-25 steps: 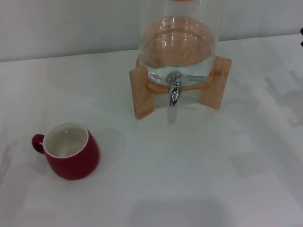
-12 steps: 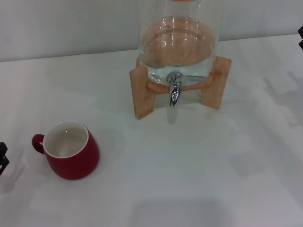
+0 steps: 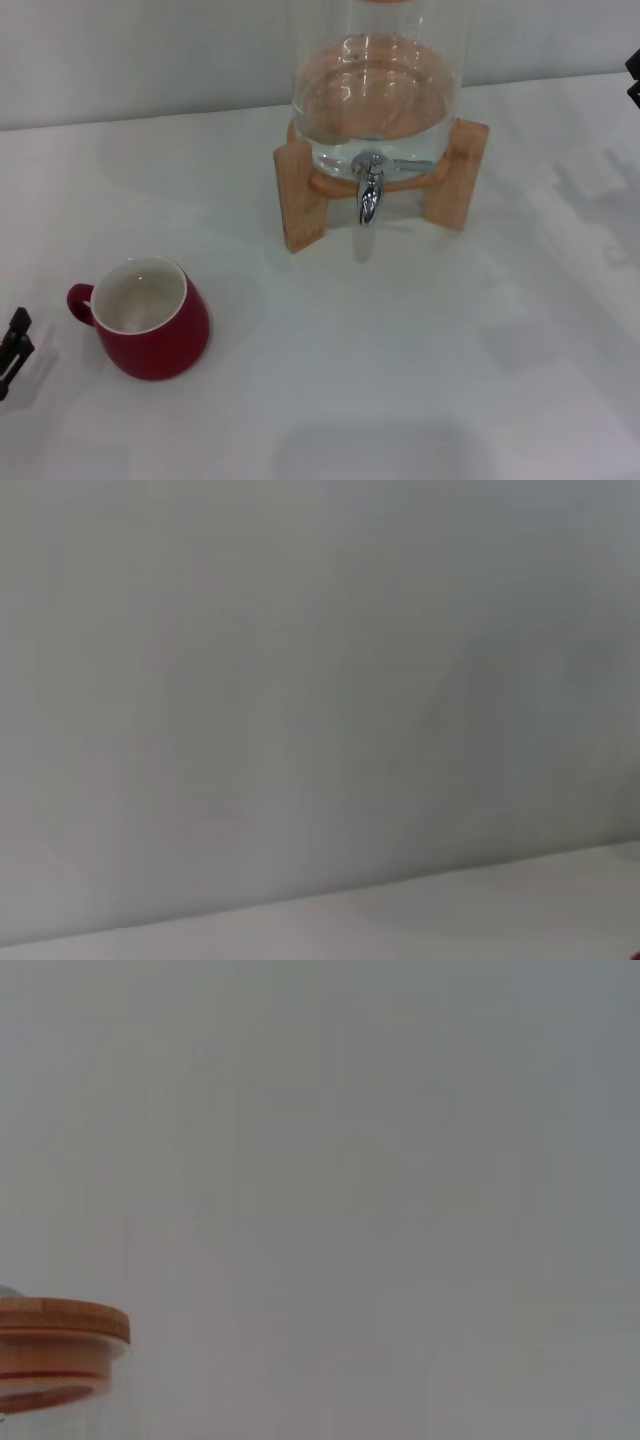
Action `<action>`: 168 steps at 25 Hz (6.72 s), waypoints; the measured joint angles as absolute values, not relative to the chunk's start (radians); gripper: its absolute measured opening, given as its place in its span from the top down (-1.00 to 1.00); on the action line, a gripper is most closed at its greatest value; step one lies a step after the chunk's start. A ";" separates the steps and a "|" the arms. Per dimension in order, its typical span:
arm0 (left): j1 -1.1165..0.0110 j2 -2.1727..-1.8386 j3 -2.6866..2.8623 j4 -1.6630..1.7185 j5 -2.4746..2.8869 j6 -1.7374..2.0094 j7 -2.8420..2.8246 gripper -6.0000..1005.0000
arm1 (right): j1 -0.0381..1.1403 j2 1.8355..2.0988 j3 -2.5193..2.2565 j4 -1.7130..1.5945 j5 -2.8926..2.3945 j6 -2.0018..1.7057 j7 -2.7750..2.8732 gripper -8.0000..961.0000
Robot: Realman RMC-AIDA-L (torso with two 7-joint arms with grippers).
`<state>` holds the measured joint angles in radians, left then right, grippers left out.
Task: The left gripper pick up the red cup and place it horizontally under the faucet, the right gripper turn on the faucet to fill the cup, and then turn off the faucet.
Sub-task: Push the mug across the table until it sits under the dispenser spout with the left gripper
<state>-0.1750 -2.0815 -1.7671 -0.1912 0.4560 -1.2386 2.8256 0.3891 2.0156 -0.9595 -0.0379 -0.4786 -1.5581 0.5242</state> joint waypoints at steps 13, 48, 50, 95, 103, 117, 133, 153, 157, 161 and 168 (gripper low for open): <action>-0.209 -2.079 -1.767 -0.191 0.492 -1.201 2.826 -0.66 | 0.385 2.016 -0.971 -0.038 -0.479 -1.556 0.523 -0.72; -0.230 -2.080 -1.766 -0.190 0.571 -1.184 2.826 -0.66 | 0.381 2.016 -0.984 -0.038 -0.480 -1.557 0.523 -0.72; -0.230 -2.079 -1.766 -0.190 0.571 -1.184 2.826 -0.66 | 0.381 2.016 -0.984 -0.038 -0.480 -1.558 0.523 -0.72; -0.237 -2.072 -1.768 -0.199 0.592 -1.166 2.826 -0.66 | 0.367 2.016 -0.999 -0.029 -0.489 -1.563 0.528 -0.72; -0.239 -2.069 -1.767 -0.199 0.592 -1.166 2.826 -0.66 | 0.367 2.016 -0.998 -0.029 -0.490 -1.565 0.529 -0.72; -0.264 -2.066 -1.766 -0.201 0.598 -1.152 2.826 -0.66 | 0.367 2.016 -0.998 -0.030 -0.491 -1.568 0.531 -0.72; -0.286 -2.065 -1.766 -0.209 0.609 -1.119 2.826 -0.66 | 0.368 2.017 -0.998 -0.030 -0.491 -1.568 0.531 -0.72; -0.288 -2.075 -1.768 -0.213 0.609 -1.087 2.826 0.36 | 0.372 2.017 -1.003 -0.036 -0.492 -1.568 0.531 -0.72; -0.288 -2.075 -1.767 -0.213 0.609 -1.087 2.826 0.60 | 0.369 2.017 -1.009 -0.037 -0.492 -1.568 0.531 -0.72; -0.288 -2.076 -1.767 -0.213 0.609 -1.089 2.826 0.75 | 0.368 2.017 -1.009 -0.037 -0.492 -1.574 0.531 -0.72; -0.289 -2.077 -1.767 -0.230 0.606 -1.098 2.821 0.82 | 0.368 2.017 -1.013 -0.034 -0.492 -1.578 0.531 -0.72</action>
<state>-0.2892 -2.0768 -1.7671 -0.2303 0.6064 -1.0983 2.8206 0.3678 2.0171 -1.0131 -0.0342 -0.4924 -1.5780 0.5308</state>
